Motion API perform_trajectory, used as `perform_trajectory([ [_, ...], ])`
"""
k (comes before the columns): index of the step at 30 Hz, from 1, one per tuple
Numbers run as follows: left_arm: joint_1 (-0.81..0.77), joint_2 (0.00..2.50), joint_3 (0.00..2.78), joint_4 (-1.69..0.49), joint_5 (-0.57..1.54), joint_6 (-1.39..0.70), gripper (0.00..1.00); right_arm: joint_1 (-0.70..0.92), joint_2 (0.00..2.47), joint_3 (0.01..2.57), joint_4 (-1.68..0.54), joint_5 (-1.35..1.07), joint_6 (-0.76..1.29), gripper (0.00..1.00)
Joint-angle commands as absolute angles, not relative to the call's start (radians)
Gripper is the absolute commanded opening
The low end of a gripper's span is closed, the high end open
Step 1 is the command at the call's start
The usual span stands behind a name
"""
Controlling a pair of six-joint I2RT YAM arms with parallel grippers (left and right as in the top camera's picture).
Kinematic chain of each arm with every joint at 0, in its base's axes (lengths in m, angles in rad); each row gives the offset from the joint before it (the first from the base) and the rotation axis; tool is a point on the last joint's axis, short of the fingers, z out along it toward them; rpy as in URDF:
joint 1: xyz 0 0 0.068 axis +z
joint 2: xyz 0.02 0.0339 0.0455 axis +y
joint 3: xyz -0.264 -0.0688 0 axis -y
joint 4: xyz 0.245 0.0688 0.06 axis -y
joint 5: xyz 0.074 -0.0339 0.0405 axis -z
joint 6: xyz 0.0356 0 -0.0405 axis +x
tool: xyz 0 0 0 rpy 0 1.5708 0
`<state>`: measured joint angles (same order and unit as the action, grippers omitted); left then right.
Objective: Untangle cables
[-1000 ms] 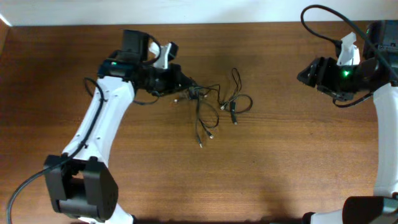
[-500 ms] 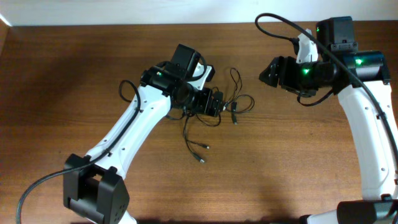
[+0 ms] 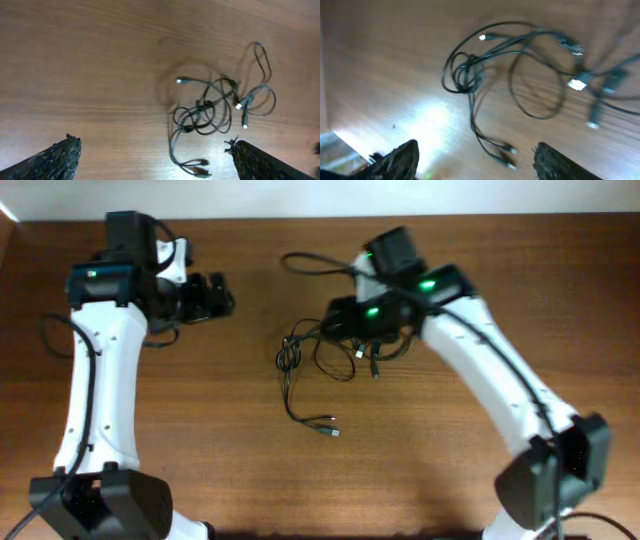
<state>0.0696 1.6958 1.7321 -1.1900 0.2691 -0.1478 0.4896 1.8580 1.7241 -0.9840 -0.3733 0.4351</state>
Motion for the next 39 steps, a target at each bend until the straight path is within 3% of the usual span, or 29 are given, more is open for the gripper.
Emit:
perform_trajectory([
  [1, 0.115, 1.703, 1.716, -1.187, 0.239, -0.187, 1.0, 0.607, 1.945, 1.726, -0.955, -0.235, 0.514, 0.75],
  [9, 0.115, 1.703, 1.715, -1.188, 0.239, -0.187, 1.0, 0.714, 2.146, 1.726, -0.645, -0.16, 0.603, 0.75],
  [12, 0.114, 1.703, 1.715, -1.189, 0.239, -0.187, 1.0, 0.714, 2.163, 1.726, -0.585, -0.14, 0.603, 0.6],
  [17, 0.114, 1.703, 1.715, -1.189, 0.239, -0.187, 1.0, 0.714, 2.234, 1.726, -0.562, -0.141, 0.604, 0.51],
  [20, 0.114, 1.703, 1.715, -1.19, 0.238, -0.186, 0.99, 0.713, 2.247, 1.726, -0.517, -0.141, 0.604, 0.36],
  [23, 0.114, 1.703, 1.715, -1.19, 0.238, -0.186, 1.0, 0.708, 2.247, 1.726, -0.519, -0.142, 0.603, 0.36],
  [27, 0.114, 1.703, 1.715, -1.187, 0.238, -0.186, 1.0, 0.661, 2.199, 1.736, -0.543, -0.215, 0.599, 0.55],
  [29, 0.114, 1.706, 1.715, -1.187, 0.239, -0.186, 0.99, 0.654, 2.175, 1.736, -0.543, -0.263, 0.6, 0.57],
  [34, 0.114, 1.758, 1.715, -1.188, 0.243, -0.187, 1.0, 0.64, 2.155, 1.747, -0.545, -0.255, 0.599, 0.3],
  [39, 0.114, 1.758, 1.715, -1.188, 0.242, -0.186, 1.0, 0.642, 2.215, 1.741, -0.544, -0.247, 0.599, 0.3],
])
